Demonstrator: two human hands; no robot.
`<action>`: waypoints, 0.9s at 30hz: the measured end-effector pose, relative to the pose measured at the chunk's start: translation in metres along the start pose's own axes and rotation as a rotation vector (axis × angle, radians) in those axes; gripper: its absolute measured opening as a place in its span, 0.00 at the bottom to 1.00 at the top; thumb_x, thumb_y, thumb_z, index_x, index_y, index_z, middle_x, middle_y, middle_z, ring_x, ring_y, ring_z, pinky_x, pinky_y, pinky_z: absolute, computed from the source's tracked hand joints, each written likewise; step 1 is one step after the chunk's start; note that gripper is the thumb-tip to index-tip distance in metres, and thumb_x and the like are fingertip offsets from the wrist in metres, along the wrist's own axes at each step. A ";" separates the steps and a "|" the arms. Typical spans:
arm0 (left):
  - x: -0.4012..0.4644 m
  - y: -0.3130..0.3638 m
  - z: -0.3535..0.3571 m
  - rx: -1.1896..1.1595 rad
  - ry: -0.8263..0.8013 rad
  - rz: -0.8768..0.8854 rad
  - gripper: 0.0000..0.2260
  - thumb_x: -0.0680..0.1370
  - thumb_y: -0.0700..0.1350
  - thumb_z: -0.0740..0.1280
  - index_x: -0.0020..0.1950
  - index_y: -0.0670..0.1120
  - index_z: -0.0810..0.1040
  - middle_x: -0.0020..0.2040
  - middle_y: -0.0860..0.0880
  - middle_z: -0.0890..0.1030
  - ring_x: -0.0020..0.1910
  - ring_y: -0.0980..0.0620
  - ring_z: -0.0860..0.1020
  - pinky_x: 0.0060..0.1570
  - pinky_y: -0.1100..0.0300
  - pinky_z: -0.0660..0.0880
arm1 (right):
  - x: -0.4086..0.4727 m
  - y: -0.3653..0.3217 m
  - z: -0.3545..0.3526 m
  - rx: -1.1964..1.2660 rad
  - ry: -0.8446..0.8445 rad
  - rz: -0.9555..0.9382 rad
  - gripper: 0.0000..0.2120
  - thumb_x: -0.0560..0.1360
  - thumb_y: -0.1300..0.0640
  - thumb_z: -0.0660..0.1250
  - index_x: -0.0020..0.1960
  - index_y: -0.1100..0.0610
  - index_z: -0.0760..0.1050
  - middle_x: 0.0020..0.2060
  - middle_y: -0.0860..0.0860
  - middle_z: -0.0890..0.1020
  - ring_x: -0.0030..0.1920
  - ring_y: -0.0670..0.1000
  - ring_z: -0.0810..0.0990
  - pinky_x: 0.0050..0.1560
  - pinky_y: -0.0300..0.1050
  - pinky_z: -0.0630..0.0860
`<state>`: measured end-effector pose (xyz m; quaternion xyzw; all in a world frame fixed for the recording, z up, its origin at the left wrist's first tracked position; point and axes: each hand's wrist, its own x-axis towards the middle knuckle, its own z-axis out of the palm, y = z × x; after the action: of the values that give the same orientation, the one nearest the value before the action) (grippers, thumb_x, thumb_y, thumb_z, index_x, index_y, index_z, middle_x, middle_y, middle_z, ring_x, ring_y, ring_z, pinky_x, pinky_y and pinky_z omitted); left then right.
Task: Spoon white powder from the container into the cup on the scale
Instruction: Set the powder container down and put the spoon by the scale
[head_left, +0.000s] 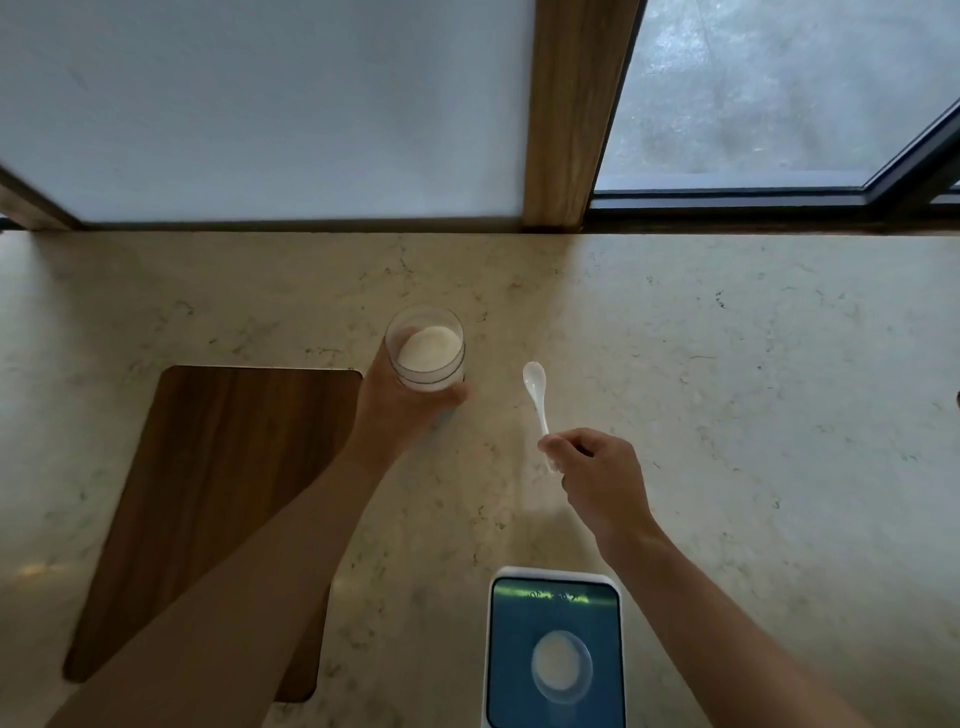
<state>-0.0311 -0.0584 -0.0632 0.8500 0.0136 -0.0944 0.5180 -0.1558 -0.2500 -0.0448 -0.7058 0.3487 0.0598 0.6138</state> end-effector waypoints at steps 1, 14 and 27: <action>0.003 0.000 0.000 -0.001 0.000 -0.003 0.33 0.62 0.43 0.85 0.65 0.48 0.78 0.58 0.48 0.84 0.58 0.48 0.83 0.63 0.44 0.81 | 0.002 0.001 0.000 -0.005 -0.001 -0.004 0.08 0.73 0.59 0.70 0.36 0.54 0.84 0.24 0.45 0.80 0.25 0.44 0.72 0.30 0.42 0.71; 0.004 -0.012 -0.005 -0.064 -0.027 0.000 0.35 0.64 0.45 0.86 0.67 0.49 0.76 0.55 0.62 0.81 0.55 0.67 0.80 0.51 0.72 0.78 | -0.002 0.007 0.003 0.018 0.003 -0.108 0.06 0.76 0.56 0.71 0.45 0.56 0.86 0.28 0.44 0.81 0.30 0.45 0.77 0.35 0.41 0.74; -0.063 -0.005 -0.031 0.032 -0.163 -0.227 0.55 0.67 0.58 0.83 0.85 0.53 0.51 0.79 0.45 0.66 0.75 0.46 0.70 0.74 0.43 0.72 | -0.044 0.016 -0.027 0.004 0.003 -0.092 0.06 0.75 0.54 0.72 0.42 0.53 0.86 0.24 0.46 0.78 0.25 0.44 0.73 0.29 0.39 0.70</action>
<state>-0.0893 -0.0245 -0.0427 0.8408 0.0661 -0.2214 0.4896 -0.2068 -0.2562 -0.0286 -0.7198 0.3170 0.0297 0.6168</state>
